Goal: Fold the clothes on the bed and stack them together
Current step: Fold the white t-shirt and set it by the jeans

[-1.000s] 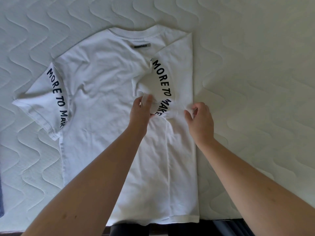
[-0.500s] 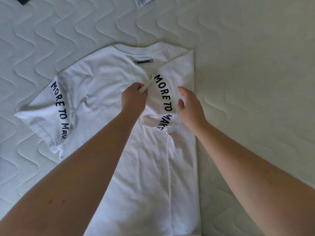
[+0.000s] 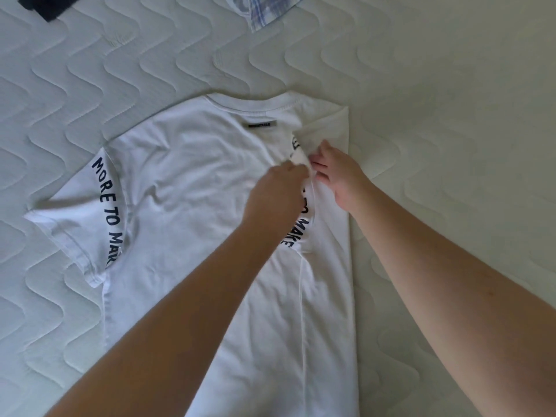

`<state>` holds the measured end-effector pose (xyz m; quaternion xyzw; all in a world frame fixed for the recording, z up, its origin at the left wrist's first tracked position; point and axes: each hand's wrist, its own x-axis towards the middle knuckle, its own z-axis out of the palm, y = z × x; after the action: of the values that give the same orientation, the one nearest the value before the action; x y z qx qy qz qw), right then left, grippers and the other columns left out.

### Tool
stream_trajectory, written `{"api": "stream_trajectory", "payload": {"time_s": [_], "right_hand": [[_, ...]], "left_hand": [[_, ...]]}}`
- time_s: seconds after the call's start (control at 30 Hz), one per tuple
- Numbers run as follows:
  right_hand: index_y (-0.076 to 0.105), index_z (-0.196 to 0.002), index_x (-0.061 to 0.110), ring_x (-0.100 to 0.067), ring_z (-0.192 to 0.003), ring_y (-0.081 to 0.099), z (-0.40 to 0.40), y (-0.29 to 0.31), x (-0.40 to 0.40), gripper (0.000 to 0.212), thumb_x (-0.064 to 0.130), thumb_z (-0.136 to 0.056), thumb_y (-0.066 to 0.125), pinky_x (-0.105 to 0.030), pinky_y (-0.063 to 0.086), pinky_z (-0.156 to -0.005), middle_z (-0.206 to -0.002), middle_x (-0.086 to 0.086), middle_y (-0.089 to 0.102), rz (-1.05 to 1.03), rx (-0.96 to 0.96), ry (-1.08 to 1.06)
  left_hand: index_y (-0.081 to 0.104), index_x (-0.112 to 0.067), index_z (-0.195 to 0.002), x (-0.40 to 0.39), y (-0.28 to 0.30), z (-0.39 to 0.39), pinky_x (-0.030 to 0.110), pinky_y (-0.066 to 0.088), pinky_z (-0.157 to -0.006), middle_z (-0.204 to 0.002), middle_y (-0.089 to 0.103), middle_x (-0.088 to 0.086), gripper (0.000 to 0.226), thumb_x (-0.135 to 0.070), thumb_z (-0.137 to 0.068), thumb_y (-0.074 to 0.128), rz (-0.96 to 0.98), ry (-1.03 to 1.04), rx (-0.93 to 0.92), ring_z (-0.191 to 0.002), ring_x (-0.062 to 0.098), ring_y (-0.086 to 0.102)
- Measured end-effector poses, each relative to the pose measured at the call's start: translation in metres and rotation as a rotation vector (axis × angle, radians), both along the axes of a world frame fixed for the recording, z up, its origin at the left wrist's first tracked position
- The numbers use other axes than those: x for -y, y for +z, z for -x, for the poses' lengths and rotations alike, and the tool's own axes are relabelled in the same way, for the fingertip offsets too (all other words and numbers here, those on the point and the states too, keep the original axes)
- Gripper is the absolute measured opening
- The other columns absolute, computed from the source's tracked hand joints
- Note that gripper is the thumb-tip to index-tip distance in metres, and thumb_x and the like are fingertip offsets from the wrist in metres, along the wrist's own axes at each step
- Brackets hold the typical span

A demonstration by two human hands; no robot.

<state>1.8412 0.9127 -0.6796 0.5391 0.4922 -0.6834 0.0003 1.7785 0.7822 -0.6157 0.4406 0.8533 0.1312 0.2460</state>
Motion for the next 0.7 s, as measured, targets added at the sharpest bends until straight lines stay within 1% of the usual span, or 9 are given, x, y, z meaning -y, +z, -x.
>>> {"api": "stream_trajectory", "payload": {"time_s": [0.07, 0.17, 0.23, 0.3, 0.33, 0.4, 0.5, 0.6, 0.7], "right_hand": [[0.064, -0.096, 0.022, -0.009, -0.089, 0.069, -0.003, 0.002, -0.004, 0.036, 0.052, -0.100, 0.042, -0.027, 0.054, -0.083, -0.098, 0.003, 0.073, 0.069, -0.018, -0.081], [0.067, -0.090, 0.025, -0.013, -0.089, 0.071, -0.011, 0.004, -0.009, 0.042, 0.060, -0.096, 0.045, -0.034, 0.056, -0.088, -0.089, 0.008, 0.075, -0.004, 0.024, 0.010], [0.070, -0.087, 0.021, -0.022, -0.092, 0.071, -0.014, 0.001, -0.010, 0.045, 0.060, -0.093, 0.050, -0.041, 0.055, -0.090, -0.090, 0.001, 0.075, -0.135, 0.072, 0.158], [0.072, -0.099, 0.017, -0.023, -0.093, 0.068, -0.018, -0.003, -0.007, 0.043, 0.056, -0.089, 0.059, -0.036, 0.054, -0.084, -0.097, -0.003, 0.073, -0.282, 0.132, 0.304], [0.071, -0.105, 0.016, -0.020, -0.092, 0.066, -0.019, -0.005, -0.005, 0.041, 0.053, -0.088, 0.063, -0.029, 0.050, -0.079, -0.098, -0.001, 0.072, -0.355, 0.175, 0.373], [0.069, -0.107, 0.016, -0.013, -0.087, 0.062, -0.023, -0.008, -0.001, 0.032, 0.042, -0.088, 0.067, -0.023, 0.040, -0.071, -0.093, 0.006, 0.067, -0.470, 0.240, 0.473], [0.070, -0.103, 0.016, -0.012, -0.084, 0.059, -0.028, -0.010, 0.004, 0.019, 0.029, -0.092, 0.063, -0.018, 0.034, -0.068, -0.085, 0.007, 0.063, -0.590, 0.289, 0.446], [0.069, -0.104, 0.014, -0.013, -0.085, 0.057, -0.034, -0.011, 0.005, 0.019, 0.027, -0.094, 0.059, -0.021, 0.036, -0.072, -0.088, 0.005, 0.064, -0.619, 0.305, 0.368], [0.068, -0.105, 0.014, -0.015, -0.088, 0.059, -0.039, -0.009, 0.006, 0.020, 0.027, -0.095, 0.058, -0.020, 0.034, -0.072, -0.088, 0.006, 0.062, -0.595, 0.318, 0.312]], "left_hand": [[0.057, -0.014, -0.125, 0.005, -0.005, -0.015, 0.029, 0.039, -0.080, -0.114, 0.059, 0.006, 0.034, -0.019, -0.091, 0.059, -0.033, -0.196, 0.091, -0.104, 0.027, 0.058], [0.046, -0.018, -0.142, 0.028, -0.019, -0.021, 0.020, 0.033, -0.093, -0.137, 0.052, 0.000, 0.060, -0.037, -0.089, 0.068, -0.103, -0.281, 0.289, -0.122, 0.018, 0.050], [0.042, -0.019, -0.147, 0.047, -0.031, -0.021, 0.028, 0.032, -0.110, -0.146, 0.046, 0.000, 0.071, -0.044, -0.086, 0.069, -0.142, -0.245, 0.217, -0.133, 0.018, 0.042], [0.040, -0.018, -0.148, 0.061, -0.044, -0.022, 0.039, 0.033, -0.111, -0.146, 0.046, 0.002, 0.078, -0.050, -0.082, 0.069, -0.110, -0.113, 0.081, -0.134, 0.023, 0.042], [0.040, -0.019, -0.148, 0.065, -0.049, -0.023, 0.041, 0.034, -0.108, -0.143, 0.046, 0.002, 0.080, -0.052, -0.080, 0.069, -0.072, -0.050, 0.070, -0.132, 0.024, 0.043], [0.040, -0.021, -0.146, 0.067, -0.054, -0.025, 0.042, 0.041, -0.100, -0.135, 0.049, 0.001, 0.076, -0.047, -0.081, 0.071, 0.011, -0.010, 0.116, -0.124, 0.025, 0.048], [0.051, -0.021, -0.134, 0.064, -0.055, -0.028, 0.038, 0.048, -0.083, -0.115, 0.053, 0.000, 0.056, -0.019, -0.081, 0.072, 0.029, 0.054, 0.149, -0.108, 0.026, 0.054], [0.063, -0.018, -0.114, 0.062, -0.047, -0.032, 0.030, 0.042, -0.063, -0.091, 0.050, -0.005, 0.047, 0.000, -0.073, 0.072, -0.103, 0.154, 0.120, -0.089, 0.026, 0.058], [0.067, -0.012, -0.106, 0.065, -0.043, -0.044, 0.027, 0.043, -0.059, -0.090, 0.055, 0.005, 0.050, 0.014, -0.063, 0.071, -0.263, 0.154, 0.007, -0.085, 0.028, 0.058]]}}
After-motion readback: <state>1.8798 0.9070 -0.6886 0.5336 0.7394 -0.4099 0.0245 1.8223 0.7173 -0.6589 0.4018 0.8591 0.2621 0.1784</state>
